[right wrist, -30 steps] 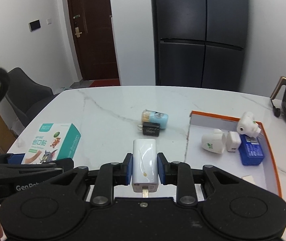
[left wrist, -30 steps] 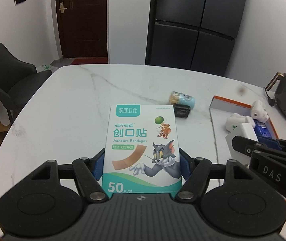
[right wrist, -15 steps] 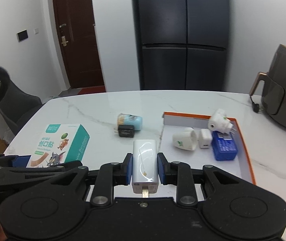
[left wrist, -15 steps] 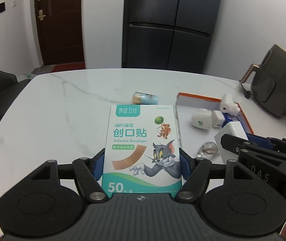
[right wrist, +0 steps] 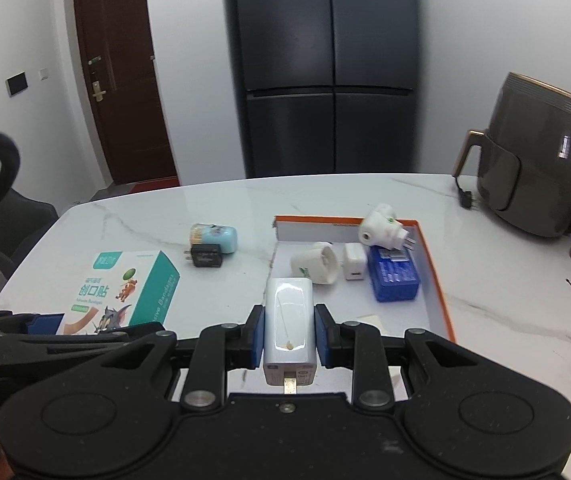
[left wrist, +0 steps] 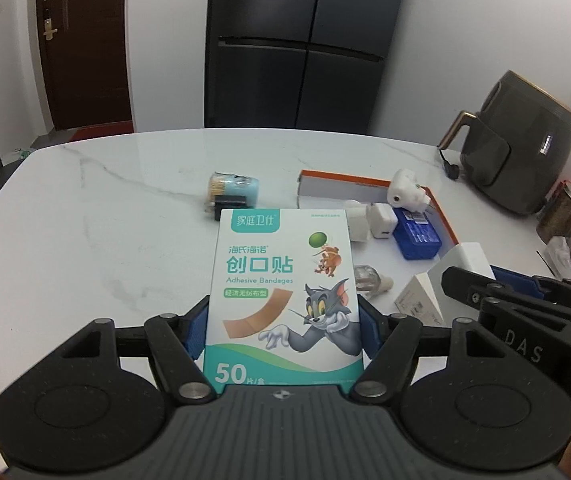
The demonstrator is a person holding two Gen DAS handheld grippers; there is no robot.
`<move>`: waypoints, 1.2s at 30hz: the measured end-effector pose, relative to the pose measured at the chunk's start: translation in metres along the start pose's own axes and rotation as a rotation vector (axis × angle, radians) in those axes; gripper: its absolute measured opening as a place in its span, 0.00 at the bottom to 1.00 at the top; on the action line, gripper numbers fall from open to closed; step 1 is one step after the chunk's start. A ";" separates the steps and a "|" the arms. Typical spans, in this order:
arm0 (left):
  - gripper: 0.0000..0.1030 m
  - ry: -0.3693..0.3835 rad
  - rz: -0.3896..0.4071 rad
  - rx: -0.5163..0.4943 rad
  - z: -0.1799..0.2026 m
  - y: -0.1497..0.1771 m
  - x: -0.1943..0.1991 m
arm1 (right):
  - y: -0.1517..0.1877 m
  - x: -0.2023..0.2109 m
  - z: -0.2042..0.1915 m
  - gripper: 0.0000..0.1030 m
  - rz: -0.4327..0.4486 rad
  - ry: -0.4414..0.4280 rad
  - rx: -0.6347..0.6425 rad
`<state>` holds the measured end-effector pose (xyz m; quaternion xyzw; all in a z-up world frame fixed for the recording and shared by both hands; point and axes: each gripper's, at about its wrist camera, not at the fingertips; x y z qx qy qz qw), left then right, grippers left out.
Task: Organize rigid objects
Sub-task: 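Carry the bandage box and USB charger over the tray box with both tools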
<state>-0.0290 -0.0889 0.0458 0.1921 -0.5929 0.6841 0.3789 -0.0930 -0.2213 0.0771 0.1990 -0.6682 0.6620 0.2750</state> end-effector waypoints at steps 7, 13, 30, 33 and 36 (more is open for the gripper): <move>0.69 0.029 -0.019 -0.035 0.018 0.009 -0.001 | 0.012 0.011 0.020 0.31 -0.009 0.043 -0.037; 0.69 0.058 -0.028 -0.067 0.036 0.014 -0.005 | 0.019 0.020 0.036 0.31 -0.011 0.080 -0.066; 0.69 0.101 -0.037 -0.112 0.072 0.024 -0.014 | 0.032 0.030 0.075 0.31 -0.016 0.146 -0.108; 0.69 0.101 -0.039 -0.115 0.076 0.024 -0.016 | 0.032 0.030 0.080 0.31 -0.013 0.151 -0.111; 0.69 0.104 -0.039 -0.119 0.080 0.025 -0.018 | 0.032 0.029 0.084 0.31 -0.012 0.154 -0.115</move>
Point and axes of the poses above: each gripper's, at about its wrist camera, not at the fingertips, and x roughly against the way its jaws point, z to its right, y to its underside, and after that the axes turned 12 degrees about x, right-handed
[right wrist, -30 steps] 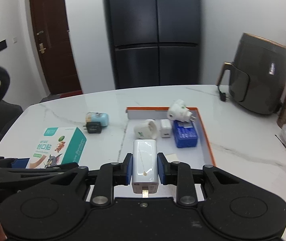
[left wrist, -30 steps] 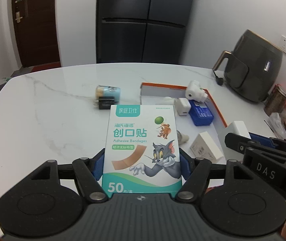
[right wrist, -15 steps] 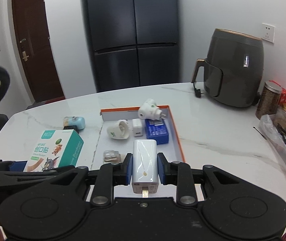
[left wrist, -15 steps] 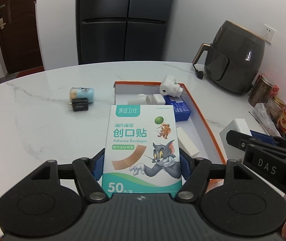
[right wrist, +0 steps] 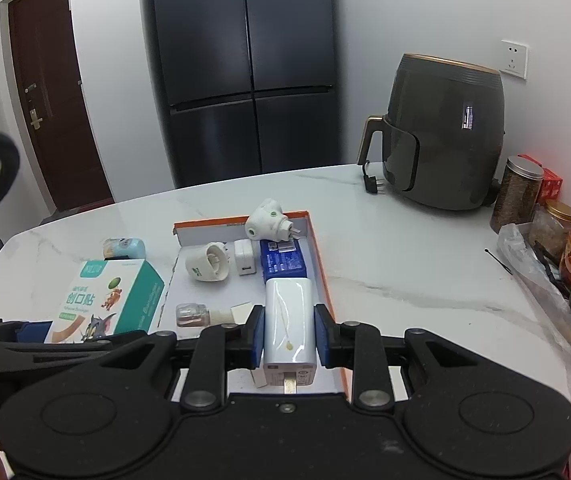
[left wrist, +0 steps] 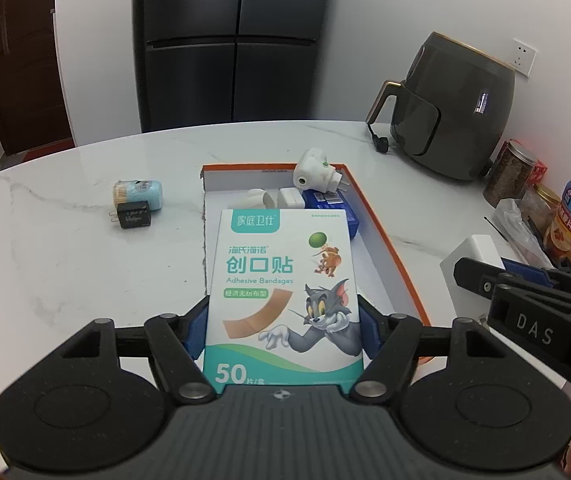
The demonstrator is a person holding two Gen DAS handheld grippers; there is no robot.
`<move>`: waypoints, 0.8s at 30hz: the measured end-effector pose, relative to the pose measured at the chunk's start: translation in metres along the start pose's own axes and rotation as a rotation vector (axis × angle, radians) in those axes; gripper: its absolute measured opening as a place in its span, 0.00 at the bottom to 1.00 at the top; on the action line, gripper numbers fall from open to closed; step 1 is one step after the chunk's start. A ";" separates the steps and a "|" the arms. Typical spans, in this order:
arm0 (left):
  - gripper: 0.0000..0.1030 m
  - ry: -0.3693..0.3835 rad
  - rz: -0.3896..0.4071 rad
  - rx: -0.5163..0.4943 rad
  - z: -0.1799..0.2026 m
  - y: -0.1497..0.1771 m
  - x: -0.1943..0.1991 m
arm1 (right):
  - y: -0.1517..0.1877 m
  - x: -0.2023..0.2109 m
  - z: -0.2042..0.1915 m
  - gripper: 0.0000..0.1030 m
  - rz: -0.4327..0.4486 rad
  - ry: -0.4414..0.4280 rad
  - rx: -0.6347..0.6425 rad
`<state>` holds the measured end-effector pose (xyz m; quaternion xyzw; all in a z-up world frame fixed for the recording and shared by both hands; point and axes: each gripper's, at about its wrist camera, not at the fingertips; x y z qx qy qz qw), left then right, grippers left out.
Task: Organize rigid objects
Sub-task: 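Carry the bandage box and USB charger over the tray box with both tools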
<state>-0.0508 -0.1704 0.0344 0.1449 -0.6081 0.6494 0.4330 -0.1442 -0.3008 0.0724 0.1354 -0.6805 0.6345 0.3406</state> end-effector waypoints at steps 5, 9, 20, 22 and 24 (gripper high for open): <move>0.69 -0.005 0.004 0.001 0.003 -0.001 -0.003 | -0.002 -0.004 0.007 0.31 0.002 0.004 -0.004; 0.69 -0.012 0.010 0.006 0.005 -0.004 -0.006 | -0.003 -0.008 0.013 0.31 0.004 0.006 -0.009; 0.69 -0.026 0.004 0.005 0.010 -0.009 -0.017 | -0.007 -0.019 0.022 0.31 -0.002 0.000 -0.008; 0.69 -0.027 0.005 0.008 0.011 -0.010 -0.019 | -0.007 -0.020 0.024 0.31 -0.003 0.000 -0.006; 0.69 -0.028 0.007 0.009 0.011 -0.012 -0.020 | -0.008 -0.022 0.025 0.31 -0.004 0.001 -0.007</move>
Point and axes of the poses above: each gripper's, at about its wrist camera, not at the fingertips, and x roughly against the way its jaws point, z to its right, y to its underside, and after that the axes turned 12 degrees about x, right-handed
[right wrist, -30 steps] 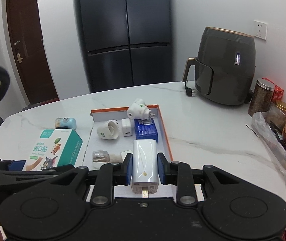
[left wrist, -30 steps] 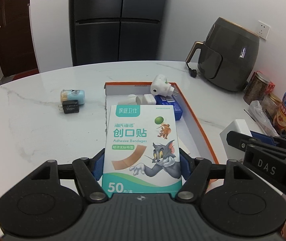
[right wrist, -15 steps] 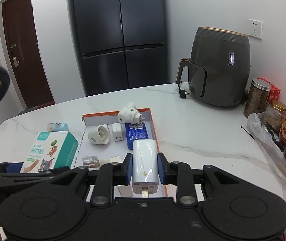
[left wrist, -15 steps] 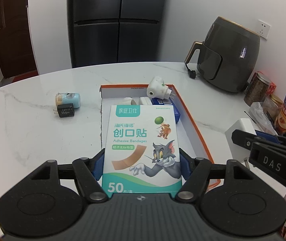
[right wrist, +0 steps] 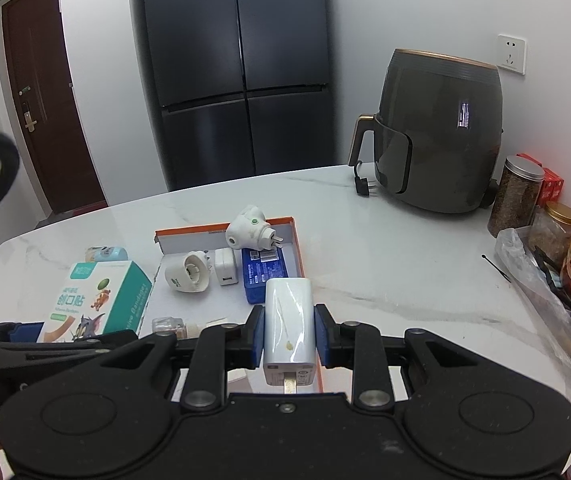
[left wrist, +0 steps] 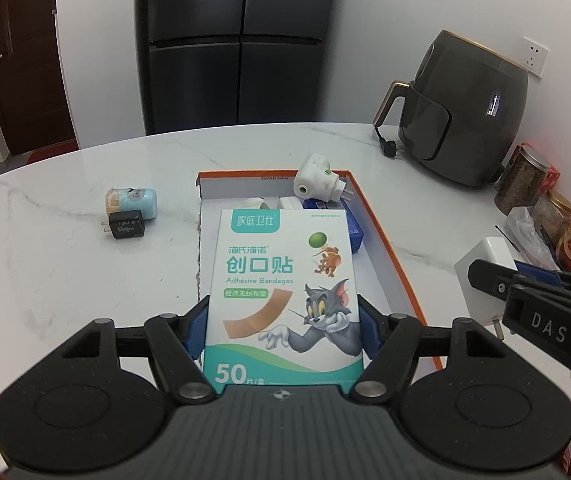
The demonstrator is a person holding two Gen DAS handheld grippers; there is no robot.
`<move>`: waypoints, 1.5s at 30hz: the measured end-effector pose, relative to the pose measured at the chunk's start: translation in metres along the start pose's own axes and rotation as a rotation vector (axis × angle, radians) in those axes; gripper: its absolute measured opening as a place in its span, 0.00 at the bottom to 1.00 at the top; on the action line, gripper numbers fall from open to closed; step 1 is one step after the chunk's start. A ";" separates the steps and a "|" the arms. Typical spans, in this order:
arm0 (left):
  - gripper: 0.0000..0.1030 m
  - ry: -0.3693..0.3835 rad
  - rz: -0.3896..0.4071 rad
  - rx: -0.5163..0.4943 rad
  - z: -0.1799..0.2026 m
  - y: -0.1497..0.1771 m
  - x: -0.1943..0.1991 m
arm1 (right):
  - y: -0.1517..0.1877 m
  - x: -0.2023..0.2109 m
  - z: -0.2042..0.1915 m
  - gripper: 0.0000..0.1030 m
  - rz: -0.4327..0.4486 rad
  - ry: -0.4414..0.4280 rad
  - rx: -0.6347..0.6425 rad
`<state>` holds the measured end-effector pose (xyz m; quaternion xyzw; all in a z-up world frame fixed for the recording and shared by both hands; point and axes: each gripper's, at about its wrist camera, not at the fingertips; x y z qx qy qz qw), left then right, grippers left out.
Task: Organize rigid objects
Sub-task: 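Carry the bandage box and USB charger over the tray box with both tools, then lower and open the left tool to drop the bandage box while the right drops the charger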
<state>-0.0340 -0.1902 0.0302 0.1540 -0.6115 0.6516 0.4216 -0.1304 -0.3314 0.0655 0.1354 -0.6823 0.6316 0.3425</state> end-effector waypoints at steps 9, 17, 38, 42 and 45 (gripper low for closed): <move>0.69 -0.013 0.003 0.005 0.003 -0.009 -0.009 | -0.006 -0.011 0.002 0.31 -0.001 -0.008 0.008; 0.69 -0.028 0.008 0.015 0.001 -0.017 -0.017 | -0.014 -0.024 0.001 0.31 -0.001 -0.024 0.022; 0.62 -0.038 0.014 0.013 -0.001 -0.032 -0.031 | -0.030 -0.048 -0.008 0.31 0.002 -0.051 0.048; 0.62 -0.041 0.008 0.013 -0.002 -0.033 -0.037 | -0.030 -0.051 -0.009 0.31 -0.002 -0.051 0.050; 0.62 -0.044 -0.004 0.038 -0.009 -0.036 -0.042 | -0.031 -0.054 -0.008 0.31 -0.011 -0.045 0.050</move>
Point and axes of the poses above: each gripper's, at about its wrist camera, not at the fingertips, and x roughly against the way its jaws point, z to its right, y to its underside, and after that the axes turned 12 degrees about x, right-handed
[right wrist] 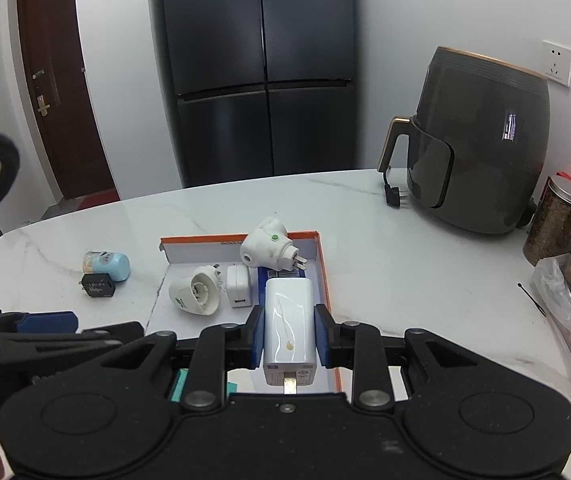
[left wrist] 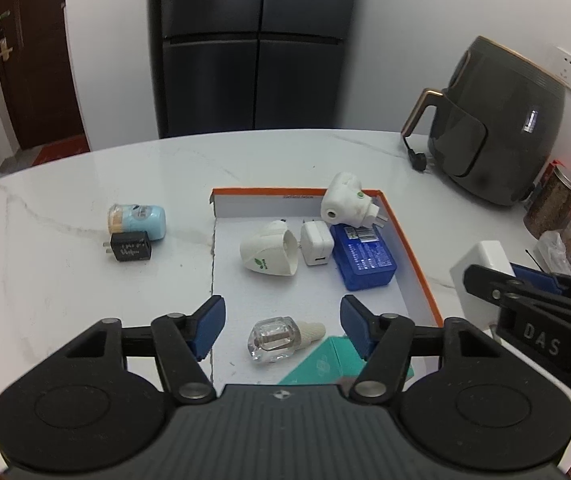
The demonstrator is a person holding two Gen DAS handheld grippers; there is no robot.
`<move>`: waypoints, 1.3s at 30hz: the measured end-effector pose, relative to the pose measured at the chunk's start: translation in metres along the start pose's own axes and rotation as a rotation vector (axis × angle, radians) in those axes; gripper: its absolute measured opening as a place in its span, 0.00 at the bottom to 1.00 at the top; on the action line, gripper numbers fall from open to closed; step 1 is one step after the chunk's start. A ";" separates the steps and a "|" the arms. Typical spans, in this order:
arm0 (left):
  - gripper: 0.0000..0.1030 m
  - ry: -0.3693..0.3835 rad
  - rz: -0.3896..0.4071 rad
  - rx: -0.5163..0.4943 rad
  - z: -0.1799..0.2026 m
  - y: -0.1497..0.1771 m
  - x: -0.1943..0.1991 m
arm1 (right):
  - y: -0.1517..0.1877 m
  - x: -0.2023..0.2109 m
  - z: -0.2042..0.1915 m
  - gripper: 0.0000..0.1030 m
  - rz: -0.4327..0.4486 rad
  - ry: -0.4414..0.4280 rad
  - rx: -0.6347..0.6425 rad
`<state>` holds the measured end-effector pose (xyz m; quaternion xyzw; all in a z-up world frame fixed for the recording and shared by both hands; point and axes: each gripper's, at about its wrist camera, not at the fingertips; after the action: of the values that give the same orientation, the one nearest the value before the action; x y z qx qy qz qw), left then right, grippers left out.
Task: Organize rigid objects
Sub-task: 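Lower and open the left tool to drop the bandage box while the right drops the charger, then move both tools back toward the blue toothpick jar and black charger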
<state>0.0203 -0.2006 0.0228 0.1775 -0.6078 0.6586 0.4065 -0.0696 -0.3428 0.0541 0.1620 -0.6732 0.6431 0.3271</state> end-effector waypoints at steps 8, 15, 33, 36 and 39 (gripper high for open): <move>0.62 -0.036 0.001 0.049 -0.020 -0.009 -0.004 | -0.003 -0.017 0.004 0.31 -0.015 0.002 0.000; 0.63 -0.061 -0.006 0.074 -0.034 -0.011 -0.002 | -0.005 -0.036 -0.002 0.31 -0.042 -0.010 0.014; 0.71 -0.091 -0.004 0.105 -0.073 -0.015 0.007 | -0.016 -0.039 -0.042 0.49 -0.022 -0.027 0.059; 0.72 -0.101 0.000 0.118 -0.085 -0.016 0.010 | -0.019 -0.038 -0.054 0.54 -0.017 -0.045 0.068; 0.73 -0.110 0.004 0.133 -0.097 -0.018 0.013 | -0.023 -0.037 -0.068 0.60 -0.009 -0.059 0.081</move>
<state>0.0511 -0.1064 0.0250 0.2390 -0.5846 0.6874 0.3586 -0.0116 -0.2870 0.0446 0.1968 -0.6553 0.6633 0.3031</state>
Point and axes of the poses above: each gripper's, at about its wrist camera, not at the fingertips, and x roughly against the way its jaws point, z to its right, y to its underside, and after that the axes turned 12 degrees about x, right-handed
